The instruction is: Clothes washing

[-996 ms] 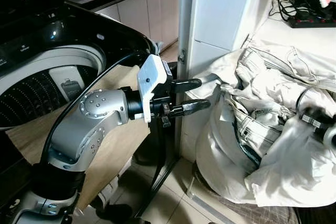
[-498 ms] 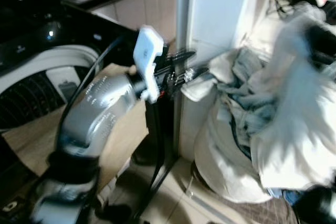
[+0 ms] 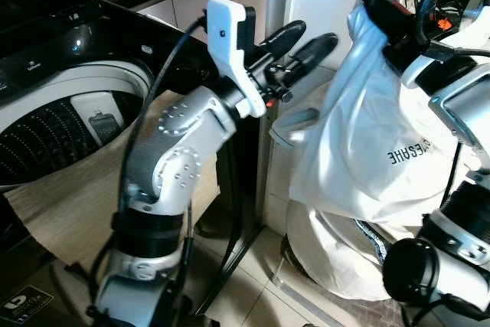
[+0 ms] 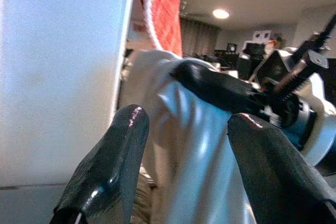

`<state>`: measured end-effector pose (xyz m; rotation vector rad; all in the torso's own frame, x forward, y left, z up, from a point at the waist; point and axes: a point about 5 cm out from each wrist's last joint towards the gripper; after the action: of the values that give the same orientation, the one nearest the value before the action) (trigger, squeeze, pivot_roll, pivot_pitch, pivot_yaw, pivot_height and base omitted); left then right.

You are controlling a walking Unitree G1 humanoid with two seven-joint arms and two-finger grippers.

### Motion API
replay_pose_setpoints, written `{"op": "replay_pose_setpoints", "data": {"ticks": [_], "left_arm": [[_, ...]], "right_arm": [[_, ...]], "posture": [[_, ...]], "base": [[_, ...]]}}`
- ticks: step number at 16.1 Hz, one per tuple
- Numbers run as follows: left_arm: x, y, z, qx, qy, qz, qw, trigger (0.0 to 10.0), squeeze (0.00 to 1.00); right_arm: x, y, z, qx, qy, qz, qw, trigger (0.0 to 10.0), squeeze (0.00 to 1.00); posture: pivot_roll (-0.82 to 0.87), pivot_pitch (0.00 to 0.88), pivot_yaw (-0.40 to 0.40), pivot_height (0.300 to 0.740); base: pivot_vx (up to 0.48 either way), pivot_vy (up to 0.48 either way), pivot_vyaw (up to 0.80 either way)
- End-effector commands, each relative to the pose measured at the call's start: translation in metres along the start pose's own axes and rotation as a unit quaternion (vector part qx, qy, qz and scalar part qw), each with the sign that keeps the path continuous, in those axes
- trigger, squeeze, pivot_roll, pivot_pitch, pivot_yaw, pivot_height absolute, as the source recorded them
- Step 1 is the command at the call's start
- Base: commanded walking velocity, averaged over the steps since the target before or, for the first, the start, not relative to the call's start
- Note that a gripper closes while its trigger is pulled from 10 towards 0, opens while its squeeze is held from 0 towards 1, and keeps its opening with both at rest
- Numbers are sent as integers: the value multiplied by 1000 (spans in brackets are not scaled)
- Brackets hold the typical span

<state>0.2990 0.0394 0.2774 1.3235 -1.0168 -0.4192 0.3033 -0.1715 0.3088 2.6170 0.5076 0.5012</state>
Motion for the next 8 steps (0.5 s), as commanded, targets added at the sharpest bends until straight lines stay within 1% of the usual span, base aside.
{"op": "replay_pose_setpoints", "data": {"ticks": [1,2,3,4,5,6,7,8], "left_arm": [[1,-7,3,7,4,-22,1000,10000,1000],[4,-13,4,19,19,-37,999,10000,1000],[6,-17,5,19,21,-45,999,10000,1000],[8,-22,5,23,33,-59,997,10000,1000],[10,-24,6,12,35,-59,998,10000,1000],[11,-29,7,28,32,-67,997,10000,824],[10,-33,6,52,40,-74,995,10000,0],[9,-34,3,48,51,-70,995,10000,0]], "right_arm": [[-2,-3,-5,18,18,-3,1000,0,0],[-2,-8,-8,37,33,-10,999,0,0],[-2,-11,-12,52,50,-15,997,0,0],[-3,-15,-16,71,71,-23,995,0,0],[-4,-18,-19,82,84,-31,993,0,0],[-6,-21,-22,97,101,-42,989,0,0],[-8,-23,-24,109,114,-49,986,0,0],[-9,-24,-26,116,120,-53,985,0,0]], "posture": [[-123,0,25,740],[-124,0,26,740],[-126,0,28,740],[-129,0,29,740],[-129,0,30,740],[-129,0,29,740],[-129,0,29,740],[-133,0,30,740]], "base": [[0,0,0],[0,0,0],[0,0,0],[0,0,0],[0,0,0],[0,0,0],[0,0,0],[0,0,0]]}}
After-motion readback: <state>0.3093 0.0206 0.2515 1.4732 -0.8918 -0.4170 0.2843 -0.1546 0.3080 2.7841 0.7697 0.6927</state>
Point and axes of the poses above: a point about 5 cm out from each wrist's last joint towards the gripper, its own x axis pointing out of the wrist towards the gripper, its own y axis along the axis of the wrist's last joint, z = x × y, and after that the axes turned 15 degrees about x, right-handed
